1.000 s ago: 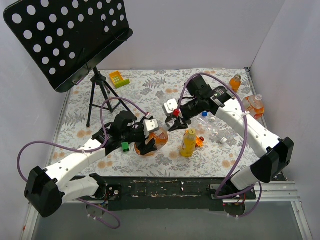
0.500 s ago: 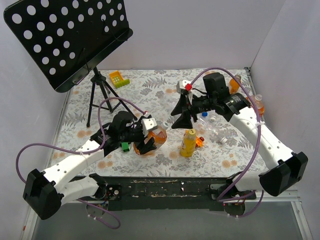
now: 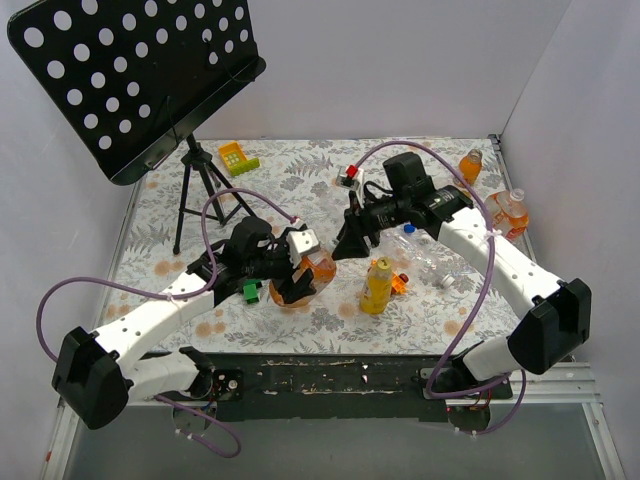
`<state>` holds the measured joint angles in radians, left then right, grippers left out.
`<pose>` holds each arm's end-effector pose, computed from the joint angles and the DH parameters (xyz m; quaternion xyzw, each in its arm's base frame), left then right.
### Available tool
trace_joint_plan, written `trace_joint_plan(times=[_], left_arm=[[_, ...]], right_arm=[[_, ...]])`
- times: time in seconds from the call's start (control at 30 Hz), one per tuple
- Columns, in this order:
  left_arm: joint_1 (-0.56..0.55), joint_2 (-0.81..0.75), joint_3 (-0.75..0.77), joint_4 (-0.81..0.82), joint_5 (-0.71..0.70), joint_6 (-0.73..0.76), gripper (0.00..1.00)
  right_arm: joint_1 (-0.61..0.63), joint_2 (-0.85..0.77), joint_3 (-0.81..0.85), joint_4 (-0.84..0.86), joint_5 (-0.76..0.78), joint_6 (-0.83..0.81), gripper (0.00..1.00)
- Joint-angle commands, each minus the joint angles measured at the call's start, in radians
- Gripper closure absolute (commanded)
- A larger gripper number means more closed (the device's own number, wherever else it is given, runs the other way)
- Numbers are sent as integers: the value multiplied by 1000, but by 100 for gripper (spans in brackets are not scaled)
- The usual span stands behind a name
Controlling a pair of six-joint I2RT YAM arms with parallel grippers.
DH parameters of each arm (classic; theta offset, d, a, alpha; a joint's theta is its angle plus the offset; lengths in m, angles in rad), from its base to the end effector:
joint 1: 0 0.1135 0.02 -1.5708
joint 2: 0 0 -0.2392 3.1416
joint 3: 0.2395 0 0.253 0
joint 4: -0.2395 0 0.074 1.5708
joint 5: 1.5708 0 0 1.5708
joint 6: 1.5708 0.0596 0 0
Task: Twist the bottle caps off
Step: Unscrew the bottle cap from the plastic bottle.
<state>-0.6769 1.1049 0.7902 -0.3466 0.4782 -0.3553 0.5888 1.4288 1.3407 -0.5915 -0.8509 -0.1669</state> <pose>0.1894 -0.1874 0.2303 0.2424 0.8449 -0.3956 0.2662 0.2449 0.2174 0.3172 -0.4686 0.6983 0.4464 0.3059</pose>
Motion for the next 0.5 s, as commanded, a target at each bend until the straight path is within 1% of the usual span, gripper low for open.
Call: trace_joint_plan(times=[0.0,0.17,0.23,0.4,0.43,0.47], left_arm=[[-1,-5,69,75,10,-5,100],[-1,3,67,75,8,-4,100],[0,4,67,75,10,-4,100],[0,4,67,77,5,-4,100],[-1,3,66,77,5,-4,100],[0,1,66,77,2,-4,100]], right_arm=[[20,12,55,21,19,24,38],[20,18,75,24,18,27,42],[20,24,81,24,10,27,45],[20,39,97,6,-3,0,62],[20,41,100,-4,-16,-11,67],[20,42,103,-14,-34,-32,75]])
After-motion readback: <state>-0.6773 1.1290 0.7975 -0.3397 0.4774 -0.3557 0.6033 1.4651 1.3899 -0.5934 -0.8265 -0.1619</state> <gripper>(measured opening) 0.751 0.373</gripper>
